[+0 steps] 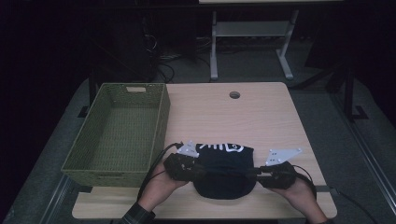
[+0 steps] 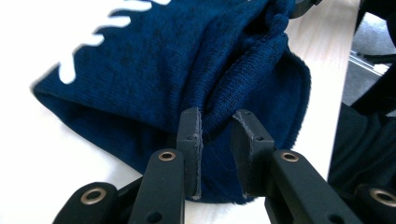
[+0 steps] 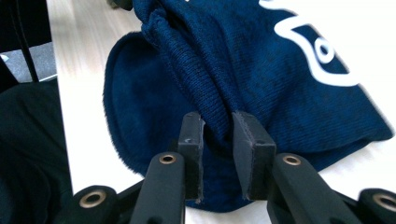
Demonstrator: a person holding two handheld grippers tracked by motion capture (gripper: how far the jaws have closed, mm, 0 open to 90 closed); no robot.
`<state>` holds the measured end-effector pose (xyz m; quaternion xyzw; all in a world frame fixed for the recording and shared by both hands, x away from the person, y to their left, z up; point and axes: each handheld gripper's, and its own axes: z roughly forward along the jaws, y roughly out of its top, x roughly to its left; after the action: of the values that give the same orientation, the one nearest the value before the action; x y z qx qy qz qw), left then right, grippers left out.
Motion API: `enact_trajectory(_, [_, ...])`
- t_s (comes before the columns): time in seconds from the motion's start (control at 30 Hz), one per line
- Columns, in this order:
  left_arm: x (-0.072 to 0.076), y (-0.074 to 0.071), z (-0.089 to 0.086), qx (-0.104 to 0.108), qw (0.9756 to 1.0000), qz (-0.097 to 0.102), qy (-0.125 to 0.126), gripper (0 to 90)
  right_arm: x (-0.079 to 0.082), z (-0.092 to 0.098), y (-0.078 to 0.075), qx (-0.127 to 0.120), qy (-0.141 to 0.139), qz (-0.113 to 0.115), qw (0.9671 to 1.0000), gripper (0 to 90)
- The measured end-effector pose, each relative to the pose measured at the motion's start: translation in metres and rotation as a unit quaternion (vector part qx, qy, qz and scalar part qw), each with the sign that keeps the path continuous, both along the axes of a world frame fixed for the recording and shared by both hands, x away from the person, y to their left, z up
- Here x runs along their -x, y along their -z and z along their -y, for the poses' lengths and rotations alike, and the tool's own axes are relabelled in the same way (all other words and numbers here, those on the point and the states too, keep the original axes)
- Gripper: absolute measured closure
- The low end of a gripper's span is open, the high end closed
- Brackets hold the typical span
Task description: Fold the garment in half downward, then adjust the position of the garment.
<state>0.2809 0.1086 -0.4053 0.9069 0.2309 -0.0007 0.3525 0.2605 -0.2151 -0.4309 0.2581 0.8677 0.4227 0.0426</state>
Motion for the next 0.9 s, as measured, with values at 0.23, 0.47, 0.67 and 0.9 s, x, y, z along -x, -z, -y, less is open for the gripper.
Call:
enact_trajectory(0.23, [0.01, 0.017, 0.003, -0.019, 0.9996, -0.017, 0.006, 74.4, 0.01, -0.004, 0.014, 0.018, -0.014, -0.01, 0.9997, 69.9])
enact_trajectory(0.47, [0.014, 0.021, 0.002, -0.023, 0.9994, -0.025, 0.011, 73.0, 0.017, -0.006, 0.023, 0.033, -0.025, -0.02, 0.9989, 63.0])
enact_trajectory(0.67, [0.013, 0.006, -0.008, -0.013, 0.9998, -0.013, -0.003, 66.9, 0.016, 0.004, 0.012, 0.015, -0.017, -0.014, 0.9996, 61.3])
enact_trajectory(0.9, [0.005, -0.019, -0.018, 0.019, 0.9996, 0.005, -0.019, 69.3, 0.012, 0.016, -0.004, -0.014, -0.014, 0.001, 0.9998, 62.9])
